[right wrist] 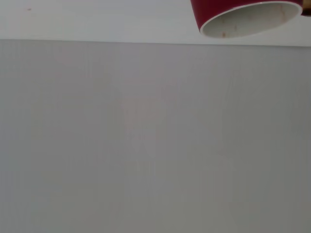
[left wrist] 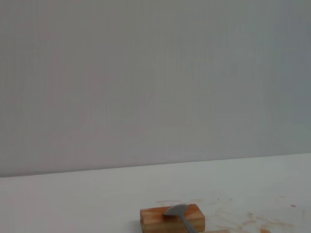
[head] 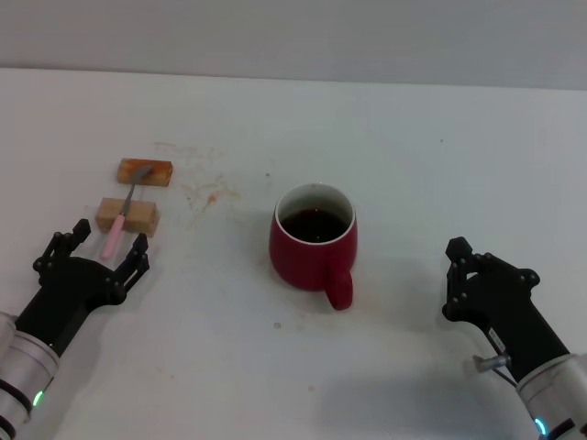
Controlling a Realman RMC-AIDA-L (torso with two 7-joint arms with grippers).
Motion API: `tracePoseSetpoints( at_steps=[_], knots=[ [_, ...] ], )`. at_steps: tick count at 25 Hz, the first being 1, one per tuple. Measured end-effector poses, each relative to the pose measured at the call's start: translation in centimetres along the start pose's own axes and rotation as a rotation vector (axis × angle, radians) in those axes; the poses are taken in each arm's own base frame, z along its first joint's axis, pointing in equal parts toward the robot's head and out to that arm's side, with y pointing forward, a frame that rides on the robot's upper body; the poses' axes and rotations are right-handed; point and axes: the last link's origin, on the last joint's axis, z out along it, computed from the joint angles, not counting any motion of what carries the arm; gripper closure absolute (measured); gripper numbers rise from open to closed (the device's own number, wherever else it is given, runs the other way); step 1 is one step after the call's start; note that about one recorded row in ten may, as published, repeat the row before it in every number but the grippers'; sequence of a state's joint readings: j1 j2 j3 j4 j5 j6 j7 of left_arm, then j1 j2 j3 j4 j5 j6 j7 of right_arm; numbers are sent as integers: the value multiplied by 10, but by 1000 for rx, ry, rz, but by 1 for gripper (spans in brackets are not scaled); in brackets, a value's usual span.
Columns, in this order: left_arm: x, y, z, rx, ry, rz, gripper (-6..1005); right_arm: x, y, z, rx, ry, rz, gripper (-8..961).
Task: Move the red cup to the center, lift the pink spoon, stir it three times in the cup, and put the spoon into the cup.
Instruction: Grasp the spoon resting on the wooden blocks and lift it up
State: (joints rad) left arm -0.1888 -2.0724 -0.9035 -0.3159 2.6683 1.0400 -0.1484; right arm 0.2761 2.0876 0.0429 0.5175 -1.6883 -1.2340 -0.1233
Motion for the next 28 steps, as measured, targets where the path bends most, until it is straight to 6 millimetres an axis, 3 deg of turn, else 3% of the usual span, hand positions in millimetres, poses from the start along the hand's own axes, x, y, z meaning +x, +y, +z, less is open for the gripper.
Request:
tracePoseSetpoints(
  at_steps=[20,28],
  knots=[
    [-2,0,5,4,-34,2,221,0,0,0,-2,-2,-2,954],
    [-2,-1,5,6,-34,5,293,0,0,0,-4,-2,-3,954]
  ],
)
